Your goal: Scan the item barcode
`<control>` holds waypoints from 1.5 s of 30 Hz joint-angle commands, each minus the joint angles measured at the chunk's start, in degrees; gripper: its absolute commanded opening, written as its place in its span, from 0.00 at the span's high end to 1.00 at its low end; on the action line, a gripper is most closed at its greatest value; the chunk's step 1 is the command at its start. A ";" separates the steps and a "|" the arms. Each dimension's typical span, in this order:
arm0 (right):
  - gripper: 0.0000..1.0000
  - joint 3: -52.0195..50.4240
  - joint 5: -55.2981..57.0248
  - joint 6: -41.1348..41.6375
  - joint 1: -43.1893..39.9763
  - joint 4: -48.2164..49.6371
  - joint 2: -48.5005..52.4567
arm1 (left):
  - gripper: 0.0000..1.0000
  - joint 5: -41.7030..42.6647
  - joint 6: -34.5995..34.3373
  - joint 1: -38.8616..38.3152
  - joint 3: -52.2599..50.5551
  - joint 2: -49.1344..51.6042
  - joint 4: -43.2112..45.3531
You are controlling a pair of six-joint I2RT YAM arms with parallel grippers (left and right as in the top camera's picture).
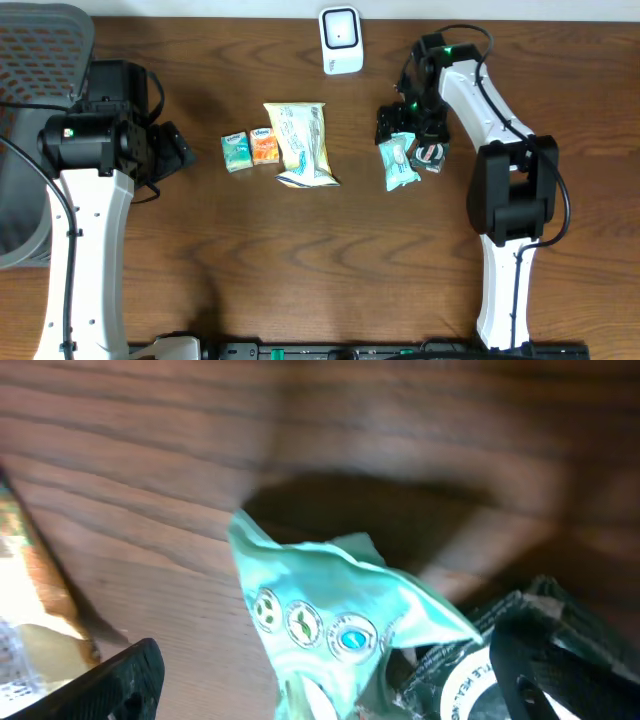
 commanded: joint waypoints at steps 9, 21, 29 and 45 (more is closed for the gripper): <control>0.06 0.31 -4.57 -3.48 -3.13 1.79 -0.79 | 0.02 -0.55 -0.52 0.26 0.00 0.26 -0.17; 0.05 0.33 -5.09 -3.50 -3.10 4.11 -0.92 | 0.02 -0.55 -0.52 0.26 0.00 0.26 -0.17; 0.04 1.97 -6.40 -3.52 -3.13 2.01 -0.92 | 0.02 -0.55 -0.52 0.26 0.00 0.26 -0.17; 0.32 8.35 -0.96 -6.45 -1.29 -16.70 -0.90 | 0.02 -0.55 -0.52 0.26 0.00 0.26 -0.17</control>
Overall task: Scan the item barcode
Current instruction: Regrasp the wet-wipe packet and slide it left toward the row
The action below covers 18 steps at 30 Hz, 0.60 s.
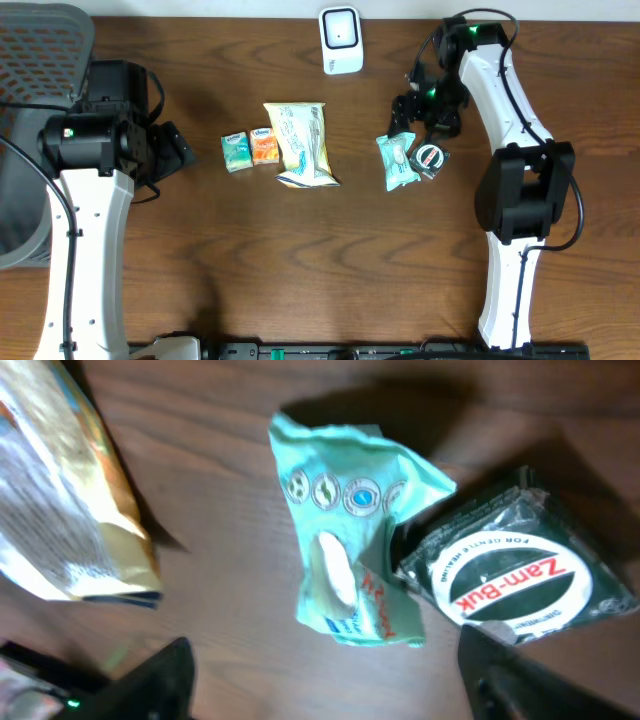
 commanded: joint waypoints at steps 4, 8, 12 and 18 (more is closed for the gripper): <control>0.50 -5.60 7.91 -0.59 2.95 0.00 -0.87 | 0.02 -0.55 -0.52 0.24 0.00 0.26 -0.20; 0.66 -11.08 8.44 0.42 3.96 3.69 -0.87 | 0.02 -0.55 -0.52 0.24 0.00 0.26 -0.20; 0.67 -14.27 8.44 1.01 3.89 5.60 -0.87 | 0.02 -0.55 -0.52 0.24 0.00 0.26 -0.20; 0.63 -14.97 8.35 1.01 3.61 7.43 -0.90 | 0.02 -0.55 -0.52 0.24 0.00 0.26 -0.20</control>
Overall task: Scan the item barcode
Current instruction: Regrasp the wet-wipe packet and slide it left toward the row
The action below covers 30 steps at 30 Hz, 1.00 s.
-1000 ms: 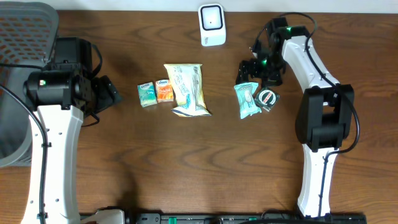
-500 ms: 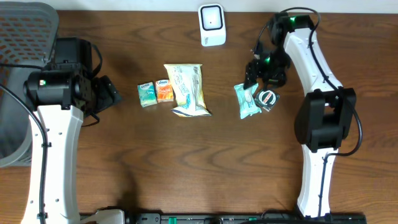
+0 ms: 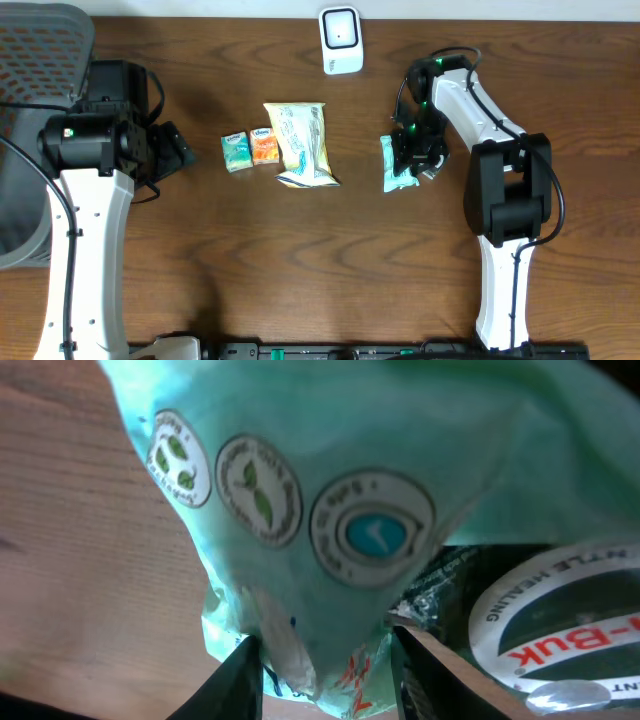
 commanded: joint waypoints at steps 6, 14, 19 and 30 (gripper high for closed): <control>0.56 -0.26 -4.04 0.59 1.01 1.99 -0.90 | 0.02 -0.55 -0.52 0.26 0.00 0.26 -0.17; 0.55 -0.26 -5.49 1.38 7.10 6.27 -0.90 | 0.02 -0.55 -0.50 0.26 0.00 0.26 -0.17; 0.53 0.15 -4.09 2.34 8.94 6.19 -0.90 | 0.02 -0.55 -0.52 0.26 0.00 0.26 -0.17; 0.08 2.47 -0.55 2.29 5.05 0.59 -0.90 | 0.02 -0.55 -0.52 0.26 0.00 0.26 -0.17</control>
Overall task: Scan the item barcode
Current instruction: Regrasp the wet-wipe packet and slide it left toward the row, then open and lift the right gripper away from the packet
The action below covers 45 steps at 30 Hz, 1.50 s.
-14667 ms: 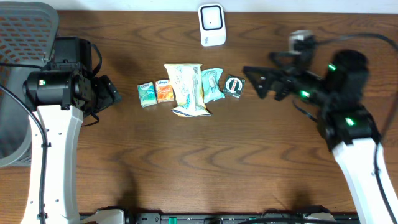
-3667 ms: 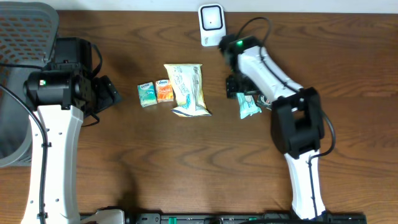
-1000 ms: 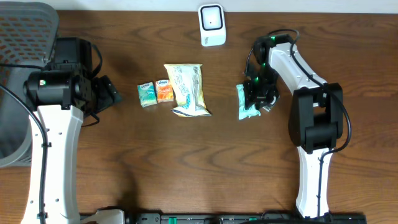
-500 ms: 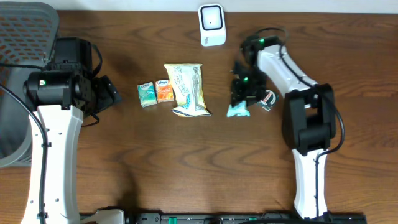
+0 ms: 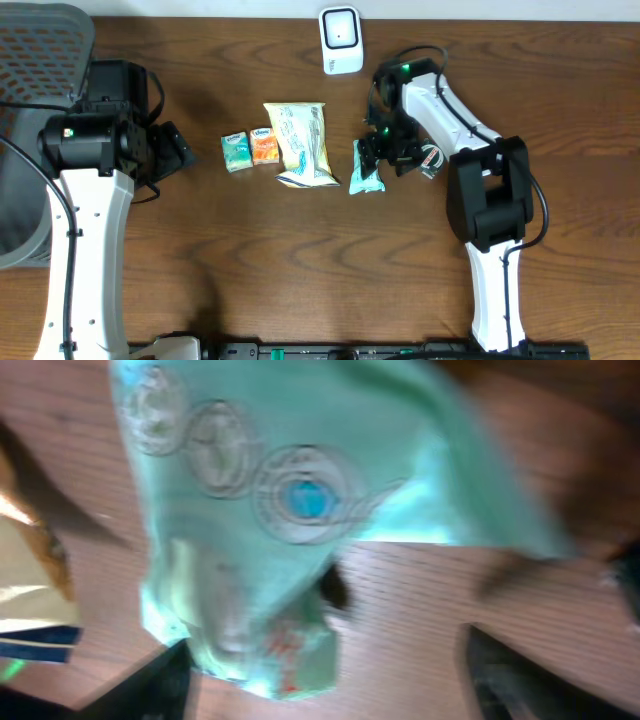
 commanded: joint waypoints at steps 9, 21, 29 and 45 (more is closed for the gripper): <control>0.01 1.18 -6.64 -0.07 -2.86 -2.01 -1.16 | 0.02 -0.55 -0.50 0.26 0.00 0.26 -0.20; 0.01 1.29 -13.03 -5.03 -7.67 -2.75 -4.42 | 0.02 -0.55 -0.52 0.26 0.00 0.26 -0.20; 0.01 1.27 -13.29 -6.93 -6.80 -3.34 -4.39 | 0.02 -0.55 -0.52 0.26 0.00 0.26 -0.20; 0.01 1.25 -19.89 -9.51 -10.29 -1.95 -4.39 | 0.02 -0.55 -0.52 0.26 0.00 0.26 -0.20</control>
